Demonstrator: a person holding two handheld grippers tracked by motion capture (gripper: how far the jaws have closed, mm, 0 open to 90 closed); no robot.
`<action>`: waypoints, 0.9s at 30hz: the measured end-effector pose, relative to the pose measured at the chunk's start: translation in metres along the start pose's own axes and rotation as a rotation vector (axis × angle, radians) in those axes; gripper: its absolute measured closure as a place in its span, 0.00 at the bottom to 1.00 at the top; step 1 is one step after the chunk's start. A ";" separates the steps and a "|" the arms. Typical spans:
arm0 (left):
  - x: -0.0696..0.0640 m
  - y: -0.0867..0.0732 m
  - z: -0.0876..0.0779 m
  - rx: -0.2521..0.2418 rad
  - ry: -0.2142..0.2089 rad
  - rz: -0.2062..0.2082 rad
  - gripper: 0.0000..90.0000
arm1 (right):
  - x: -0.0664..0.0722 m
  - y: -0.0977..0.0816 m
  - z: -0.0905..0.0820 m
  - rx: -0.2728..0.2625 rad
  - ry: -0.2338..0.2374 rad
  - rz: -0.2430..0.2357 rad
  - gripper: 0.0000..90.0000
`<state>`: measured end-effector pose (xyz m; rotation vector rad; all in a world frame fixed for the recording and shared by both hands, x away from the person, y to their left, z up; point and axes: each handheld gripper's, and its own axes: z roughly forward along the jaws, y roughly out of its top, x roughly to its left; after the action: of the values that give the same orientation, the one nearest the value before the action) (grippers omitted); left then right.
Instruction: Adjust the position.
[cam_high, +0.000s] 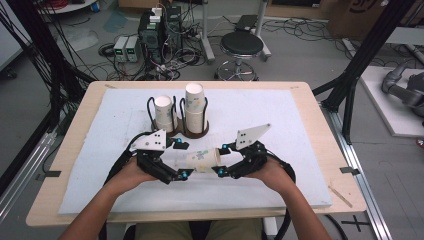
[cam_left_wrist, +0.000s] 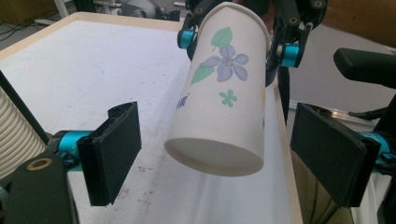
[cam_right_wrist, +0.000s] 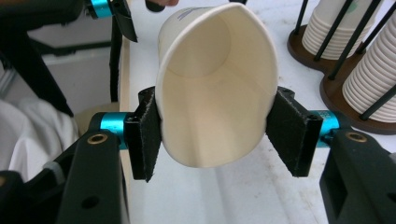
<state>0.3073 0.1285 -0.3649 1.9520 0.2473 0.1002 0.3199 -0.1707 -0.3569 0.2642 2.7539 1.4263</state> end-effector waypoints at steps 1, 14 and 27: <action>0.000 0.001 0.001 0.019 -0.001 0.007 0.18 | 0.000 0.007 -0.001 0.036 0.000 -0.018 0.45; -0.003 0.004 0.013 0.124 -0.019 0.044 0.19 | 0.003 0.051 0.001 0.266 0.006 -0.126 0.45; -0.004 0.008 0.019 0.169 -0.045 0.049 0.20 | 0.009 0.074 0.016 0.442 0.007 -0.187 0.44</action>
<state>0.3080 0.1079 -0.3645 2.1265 0.1832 0.0695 0.3227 -0.1141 -0.3055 0.0067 2.9742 0.7695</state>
